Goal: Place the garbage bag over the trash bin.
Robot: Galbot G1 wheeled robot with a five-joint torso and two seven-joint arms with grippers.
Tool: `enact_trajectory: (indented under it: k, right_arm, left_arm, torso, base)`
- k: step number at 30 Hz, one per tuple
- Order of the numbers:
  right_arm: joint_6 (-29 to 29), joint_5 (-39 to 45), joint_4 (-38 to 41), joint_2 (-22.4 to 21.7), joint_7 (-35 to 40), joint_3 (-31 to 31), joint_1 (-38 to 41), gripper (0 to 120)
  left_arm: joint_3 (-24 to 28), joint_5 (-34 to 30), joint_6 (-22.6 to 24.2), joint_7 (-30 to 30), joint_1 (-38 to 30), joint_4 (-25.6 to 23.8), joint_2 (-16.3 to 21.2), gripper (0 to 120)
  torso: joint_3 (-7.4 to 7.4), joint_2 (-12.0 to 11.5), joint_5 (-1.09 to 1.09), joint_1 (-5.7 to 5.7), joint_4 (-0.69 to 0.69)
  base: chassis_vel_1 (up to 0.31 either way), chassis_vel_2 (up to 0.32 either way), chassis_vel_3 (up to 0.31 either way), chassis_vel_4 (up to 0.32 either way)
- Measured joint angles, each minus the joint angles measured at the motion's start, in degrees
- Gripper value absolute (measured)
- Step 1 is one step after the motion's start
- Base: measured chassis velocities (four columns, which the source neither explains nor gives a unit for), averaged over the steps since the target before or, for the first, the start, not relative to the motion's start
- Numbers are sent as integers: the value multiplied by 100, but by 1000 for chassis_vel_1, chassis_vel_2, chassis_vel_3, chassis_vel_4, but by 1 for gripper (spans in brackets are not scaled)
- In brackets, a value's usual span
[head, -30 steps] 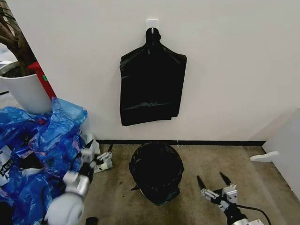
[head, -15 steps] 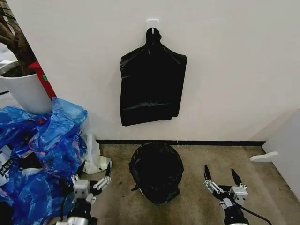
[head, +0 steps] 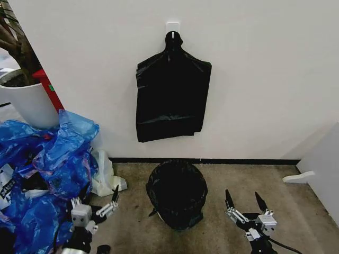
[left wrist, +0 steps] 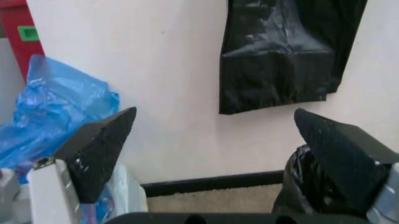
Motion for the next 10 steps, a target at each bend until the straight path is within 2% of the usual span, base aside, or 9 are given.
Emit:
enact_trajectory:
  k: [10]
  right_arm:
    - [116, -14, -22, 62, 141, -18, -73, 100]
  left_arm:
    - [163, 323, 4, -113, 155, -87, -137, 100]
  torso:
    - [0, 0, 0, 0, 1]
  base:
    - [0, 0, 0, 0]
